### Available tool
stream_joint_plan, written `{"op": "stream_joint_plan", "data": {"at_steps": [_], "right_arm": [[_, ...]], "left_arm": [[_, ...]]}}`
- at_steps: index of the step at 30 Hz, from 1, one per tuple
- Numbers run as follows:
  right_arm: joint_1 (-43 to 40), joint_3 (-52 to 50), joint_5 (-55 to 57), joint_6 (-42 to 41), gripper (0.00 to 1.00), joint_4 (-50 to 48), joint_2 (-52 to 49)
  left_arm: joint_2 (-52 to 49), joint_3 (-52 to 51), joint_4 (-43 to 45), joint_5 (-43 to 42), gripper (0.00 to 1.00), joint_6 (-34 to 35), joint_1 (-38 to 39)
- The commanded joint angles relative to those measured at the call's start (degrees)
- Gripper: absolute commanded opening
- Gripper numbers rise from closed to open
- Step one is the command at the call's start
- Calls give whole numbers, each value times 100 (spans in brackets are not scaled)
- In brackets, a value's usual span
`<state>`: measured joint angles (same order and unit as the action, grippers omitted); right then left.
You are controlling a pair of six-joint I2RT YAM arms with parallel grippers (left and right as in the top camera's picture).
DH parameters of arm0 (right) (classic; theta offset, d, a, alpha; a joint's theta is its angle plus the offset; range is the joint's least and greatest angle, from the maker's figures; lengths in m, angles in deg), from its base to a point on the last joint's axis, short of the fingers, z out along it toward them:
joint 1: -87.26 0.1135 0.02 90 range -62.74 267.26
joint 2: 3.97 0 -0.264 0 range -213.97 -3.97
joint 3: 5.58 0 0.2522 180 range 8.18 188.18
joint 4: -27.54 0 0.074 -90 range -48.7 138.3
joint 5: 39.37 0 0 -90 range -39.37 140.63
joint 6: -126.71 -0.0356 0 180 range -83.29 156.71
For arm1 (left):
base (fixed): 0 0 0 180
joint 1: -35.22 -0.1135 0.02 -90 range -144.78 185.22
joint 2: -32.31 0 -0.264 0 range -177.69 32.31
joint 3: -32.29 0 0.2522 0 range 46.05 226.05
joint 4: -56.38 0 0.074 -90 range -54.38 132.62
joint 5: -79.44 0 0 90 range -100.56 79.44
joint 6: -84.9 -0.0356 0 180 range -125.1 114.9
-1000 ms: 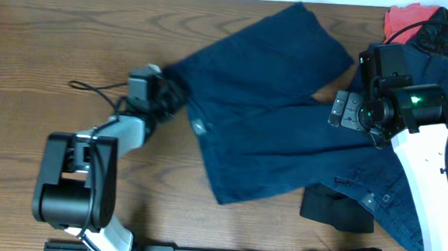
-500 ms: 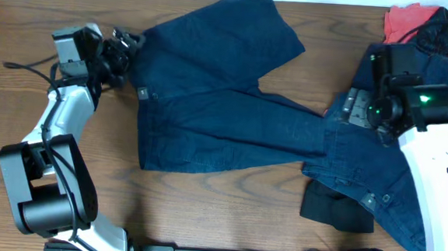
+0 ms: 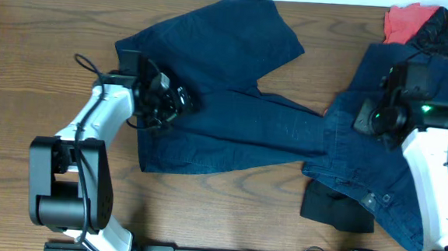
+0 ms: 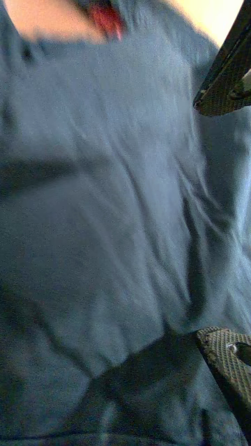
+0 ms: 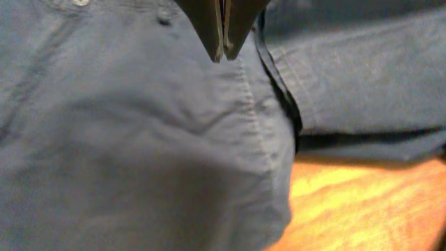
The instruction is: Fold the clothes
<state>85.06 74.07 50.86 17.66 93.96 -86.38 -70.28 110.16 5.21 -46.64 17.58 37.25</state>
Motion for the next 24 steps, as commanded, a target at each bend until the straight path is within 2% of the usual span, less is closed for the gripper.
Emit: {"op": "stream_joint_plan", "data": {"at_steps": [1, 10, 17, 24], "right_arm": [[-31, -555, -695, 415, 1, -461, -118], [-31, -1440, -695, 411, 3, -1513, -678], [-39, -1652, -649, 411, 7, -2017, -1482], [-509, -1650, 710, -28, 20, -2096, -2004]], "left_arm": [[79, -13, -236, 988, 98, -293, 238], [79, -15, -846, 1631, 98, -291, 612], [79, -15, -986, 1628, 98, -293, 621], [79, -15, -1025, 1628, 98, -293, 621]]}}
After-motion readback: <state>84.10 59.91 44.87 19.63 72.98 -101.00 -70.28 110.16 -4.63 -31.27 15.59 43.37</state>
